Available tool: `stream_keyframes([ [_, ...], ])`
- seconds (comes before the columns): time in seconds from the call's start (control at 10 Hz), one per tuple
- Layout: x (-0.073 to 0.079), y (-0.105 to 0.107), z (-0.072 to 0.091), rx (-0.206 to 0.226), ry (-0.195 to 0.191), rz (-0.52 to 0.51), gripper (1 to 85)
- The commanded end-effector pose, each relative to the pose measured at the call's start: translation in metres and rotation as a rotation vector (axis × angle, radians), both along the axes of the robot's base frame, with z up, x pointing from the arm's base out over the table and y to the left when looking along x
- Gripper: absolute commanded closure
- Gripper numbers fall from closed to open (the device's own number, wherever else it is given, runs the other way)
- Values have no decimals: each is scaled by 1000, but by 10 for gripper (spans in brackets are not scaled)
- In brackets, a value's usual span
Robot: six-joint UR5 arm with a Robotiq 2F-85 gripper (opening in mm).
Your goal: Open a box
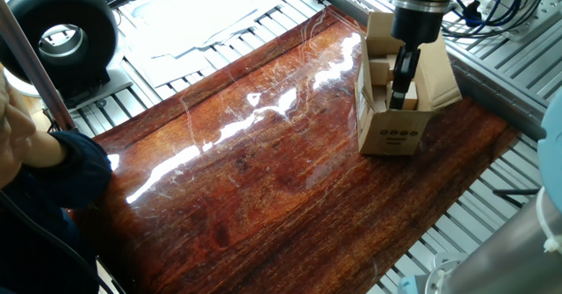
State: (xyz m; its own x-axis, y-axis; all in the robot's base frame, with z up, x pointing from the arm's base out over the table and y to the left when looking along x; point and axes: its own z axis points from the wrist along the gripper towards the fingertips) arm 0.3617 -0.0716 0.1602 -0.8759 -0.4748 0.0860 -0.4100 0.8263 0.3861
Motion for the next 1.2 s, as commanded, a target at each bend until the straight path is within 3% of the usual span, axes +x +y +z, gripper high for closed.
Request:
stream_keyframes([
  [0.0, 10, 4, -12, -11, -34, -9, 847],
  [0.2, 16, 5, -23, -8, -54, -8, 847],
  [0.6, 19, 4, -25, -29, -63, -9, 847],
  [0.9, 14, -4, 7, -102, -27, -14, 847],
  [1.1, 25, -3, 37, -124, -15, -40, 847],
])
